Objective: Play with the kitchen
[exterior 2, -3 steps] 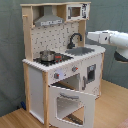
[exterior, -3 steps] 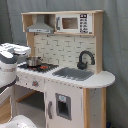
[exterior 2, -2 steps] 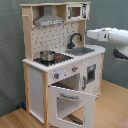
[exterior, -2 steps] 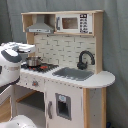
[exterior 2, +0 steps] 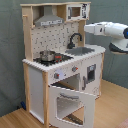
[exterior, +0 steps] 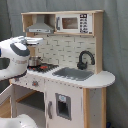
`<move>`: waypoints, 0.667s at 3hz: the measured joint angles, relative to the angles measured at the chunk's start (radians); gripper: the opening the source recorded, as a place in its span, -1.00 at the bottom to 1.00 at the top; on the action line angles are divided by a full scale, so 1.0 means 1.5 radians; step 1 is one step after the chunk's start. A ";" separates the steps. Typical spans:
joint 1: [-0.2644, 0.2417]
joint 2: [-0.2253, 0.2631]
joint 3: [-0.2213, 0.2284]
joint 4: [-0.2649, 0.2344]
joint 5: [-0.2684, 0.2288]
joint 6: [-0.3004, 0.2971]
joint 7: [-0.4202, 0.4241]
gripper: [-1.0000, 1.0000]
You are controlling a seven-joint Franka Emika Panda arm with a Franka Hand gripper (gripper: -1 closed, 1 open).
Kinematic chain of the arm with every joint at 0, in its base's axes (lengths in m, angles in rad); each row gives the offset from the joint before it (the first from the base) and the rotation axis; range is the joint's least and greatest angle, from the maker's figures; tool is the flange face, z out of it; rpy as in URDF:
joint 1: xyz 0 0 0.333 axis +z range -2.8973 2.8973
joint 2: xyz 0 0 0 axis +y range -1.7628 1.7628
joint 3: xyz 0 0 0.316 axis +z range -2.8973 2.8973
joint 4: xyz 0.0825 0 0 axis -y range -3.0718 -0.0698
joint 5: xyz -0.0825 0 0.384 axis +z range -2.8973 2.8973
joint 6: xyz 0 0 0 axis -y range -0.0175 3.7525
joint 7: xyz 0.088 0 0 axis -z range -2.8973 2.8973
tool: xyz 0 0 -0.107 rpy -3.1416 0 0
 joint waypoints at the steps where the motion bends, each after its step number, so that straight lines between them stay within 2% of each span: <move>1: -0.038 0.041 0.006 0.041 0.000 0.000 -0.024 1.00; 2: -0.075 0.086 0.018 0.082 0.000 0.001 -0.047 1.00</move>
